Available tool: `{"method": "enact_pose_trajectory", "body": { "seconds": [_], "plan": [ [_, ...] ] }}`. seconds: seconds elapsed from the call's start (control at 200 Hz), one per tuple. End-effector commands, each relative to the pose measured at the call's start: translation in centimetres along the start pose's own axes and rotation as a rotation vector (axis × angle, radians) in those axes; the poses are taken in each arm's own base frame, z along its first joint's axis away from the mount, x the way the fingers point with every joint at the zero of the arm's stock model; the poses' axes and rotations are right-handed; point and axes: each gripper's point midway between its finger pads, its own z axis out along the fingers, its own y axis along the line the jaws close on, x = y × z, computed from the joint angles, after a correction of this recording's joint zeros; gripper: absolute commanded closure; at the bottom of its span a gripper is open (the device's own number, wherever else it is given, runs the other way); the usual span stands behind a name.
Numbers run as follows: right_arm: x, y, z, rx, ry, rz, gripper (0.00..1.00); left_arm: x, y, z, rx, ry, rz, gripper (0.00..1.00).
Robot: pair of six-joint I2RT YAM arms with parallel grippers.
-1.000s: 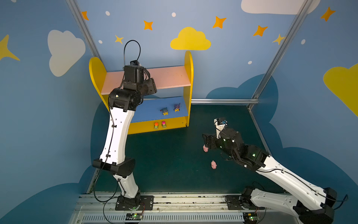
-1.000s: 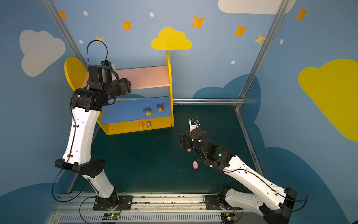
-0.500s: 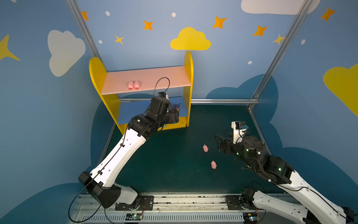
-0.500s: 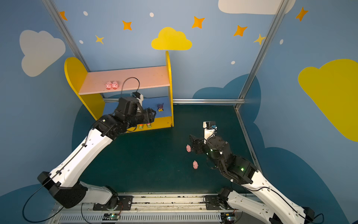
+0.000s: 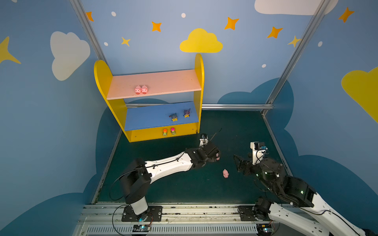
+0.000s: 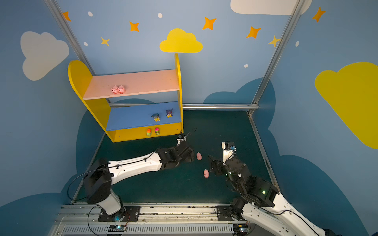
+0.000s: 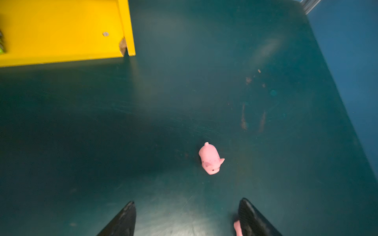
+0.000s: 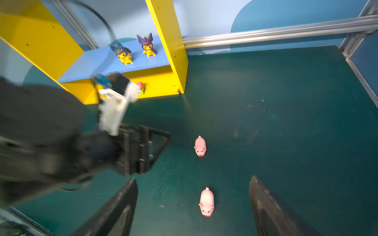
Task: Organize plastic toys on shelves
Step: Pick up the plastic toy from the center of the table.
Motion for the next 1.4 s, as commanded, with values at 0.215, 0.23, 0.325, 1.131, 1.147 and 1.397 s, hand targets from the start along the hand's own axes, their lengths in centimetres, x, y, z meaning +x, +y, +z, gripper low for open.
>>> {"method": "enact_pose_trajectory", "body": {
  "seconds": [0.215, 0.23, 0.325, 1.131, 1.147, 1.397],
  "plan": [
    [-0.5, -2.3, -2.8, 0.029, -0.050, 0.024, 0.16, 1.4, -3.0, 4.1, -0.103, -0.084, -0.078, 0.23],
    [-0.5, -2.4, -2.8, 0.030, -0.050, 0.025, 0.16, 1.5, -3.1, 4.2, -0.110, -0.085, -0.075, 0.24],
    [-0.5, -2.6, -3.2, 0.026, -0.059, 0.031, 0.16, 1.8, -3.5, 5.2, -0.143, -0.099, -0.062, 0.24],
    [-0.6, -3.6, -4.3, 0.040, -0.077, 0.029, 0.16, 5.6, -1.9, 10.4, -0.260, -0.038, -0.044, 0.41],
    [-0.6, -3.6, -4.3, 0.039, -0.077, 0.029, 0.16, 5.6, -1.9, 10.5, -0.260, -0.037, -0.044, 0.41],
    [-0.4, -3.6, -4.2, 0.040, -0.070, 0.028, 0.16, 5.6, -1.1, 11.3, -0.273, -0.018, -0.039, 0.53]
  ]
}}
